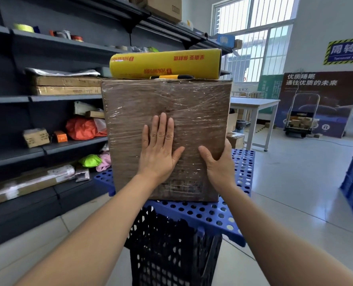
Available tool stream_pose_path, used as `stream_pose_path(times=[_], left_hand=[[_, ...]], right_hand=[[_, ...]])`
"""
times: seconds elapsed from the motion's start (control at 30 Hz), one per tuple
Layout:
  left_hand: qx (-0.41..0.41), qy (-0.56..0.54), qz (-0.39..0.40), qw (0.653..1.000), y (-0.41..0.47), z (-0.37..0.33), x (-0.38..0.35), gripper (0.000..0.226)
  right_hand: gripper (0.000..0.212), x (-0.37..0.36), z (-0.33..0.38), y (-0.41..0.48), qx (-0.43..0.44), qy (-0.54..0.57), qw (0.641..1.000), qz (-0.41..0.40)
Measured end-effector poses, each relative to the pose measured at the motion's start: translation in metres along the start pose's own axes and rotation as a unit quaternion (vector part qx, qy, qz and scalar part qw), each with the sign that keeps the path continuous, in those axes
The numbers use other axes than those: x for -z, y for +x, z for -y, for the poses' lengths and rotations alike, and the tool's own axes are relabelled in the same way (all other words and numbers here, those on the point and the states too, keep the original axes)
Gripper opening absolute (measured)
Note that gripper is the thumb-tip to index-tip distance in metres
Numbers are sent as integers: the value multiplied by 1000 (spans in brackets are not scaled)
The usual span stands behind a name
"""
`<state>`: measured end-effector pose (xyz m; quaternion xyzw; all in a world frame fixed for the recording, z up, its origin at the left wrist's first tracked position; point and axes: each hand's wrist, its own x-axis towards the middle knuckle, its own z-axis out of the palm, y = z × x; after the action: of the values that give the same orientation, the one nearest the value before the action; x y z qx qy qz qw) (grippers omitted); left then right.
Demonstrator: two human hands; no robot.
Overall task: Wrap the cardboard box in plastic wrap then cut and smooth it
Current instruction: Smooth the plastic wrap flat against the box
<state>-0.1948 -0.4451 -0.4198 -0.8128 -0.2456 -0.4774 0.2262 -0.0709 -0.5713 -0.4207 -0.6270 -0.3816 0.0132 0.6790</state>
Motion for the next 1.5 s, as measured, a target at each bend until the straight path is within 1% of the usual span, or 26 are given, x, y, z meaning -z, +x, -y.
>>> stream_pose_path(times=[0.1, 0.13, 0.27, 0.33, 0.4, 0.47, 0.53, 0.57, 0.63, 0.67, 0.7, 0.73, 0.77, 0.8, 0.87, 0.93, 1.07, 1.23, 1.37, 1.5], left_hand=[[-1, 7, 9, 1000, -5, -1, 2, 76], [-1, 7, 13, 1000, -9, -1, 1, 76], [-7, 16, 18, 1000, -27, 0, -11, 76], [-8, 19, 21, 1000, -35, -1, -14, 77], [-11, 16, 27, 999, -42, -1, -16, 79], [-16, 17, 35, 999, -49, -1, -18, 81], [-24, 20, 35, 999, -54, 0, -17, 83], [-28, 20, 31, 999, -54, 0, -16, 83], [-27, 16, 17, 999, -53, 0, -12, 82], [-23, 13, 9, 1000, -51, -1, -9, 80], [-15, 10, 3, 1000, -49, -1, -7, 78], [-7, 7, 1, 1000, -47, -1, -5, 76], [-1, 5, 3, 1000, -45, 0, -5, 74], [3, 4, 6, 1000, -44, 2, -6, 73], [-4, 5, 14, 1000, -46, 6, -10, 72], [-17, 10, 18, 1000, -51, 10, -15, 73], [-28, 22, 22, 999, -58, 12, -17, 78], [-57, 38, 24, 997, -75, 19, -18, 89], [-65, 48, 34, 996, -86, 22, -18, 93], [-75, 64, 45, 994, -94, 29, -20, 95]], right_hand=[[91, -7, -2, -2, 2, -21, 1000, -18], [95, -10, -3, -4, 0, -31, 999, -17], [94, -14, -21, -17, -10, -51, 998, -21], [92, -12, -33, -26, -16, -67, 998, -7], [95, -10, -44, -35, -29, -78, 996, 14], [104, -8, -50, -41, -36, -128, 991, 15], [114, -8, -45, -48, -25, -252, 967, -6], [116, -7, -37, -51, 14, -305, 952, -25], [115, -7, -22, -48, 166, -373, 910, -65], [113, -9, -17, -43, 243, -407, 878, -70], [113, -11, -12, -37, 300, -440, 844, -60], [113, -13, -10, -30, 334, -470, 816, -40], [114, -15, -10, -23, 348, -493, 797, -21], [115, -16, -12, -18, 350, -511, 785, -8], [118, -15, -21, -14, 350, -536, 769, 1], [116, -12, -35, -15, 361, -544, 757, 2], [116, -9, -53, -26, 373, -552, 746, 7], [122, -6, -63, -32, 386, -564, 730, 23], [131, 1, -71, -38, 382, -580, 718, 50], [128, 7, -74, -42, 378, -596, 706, 56]])
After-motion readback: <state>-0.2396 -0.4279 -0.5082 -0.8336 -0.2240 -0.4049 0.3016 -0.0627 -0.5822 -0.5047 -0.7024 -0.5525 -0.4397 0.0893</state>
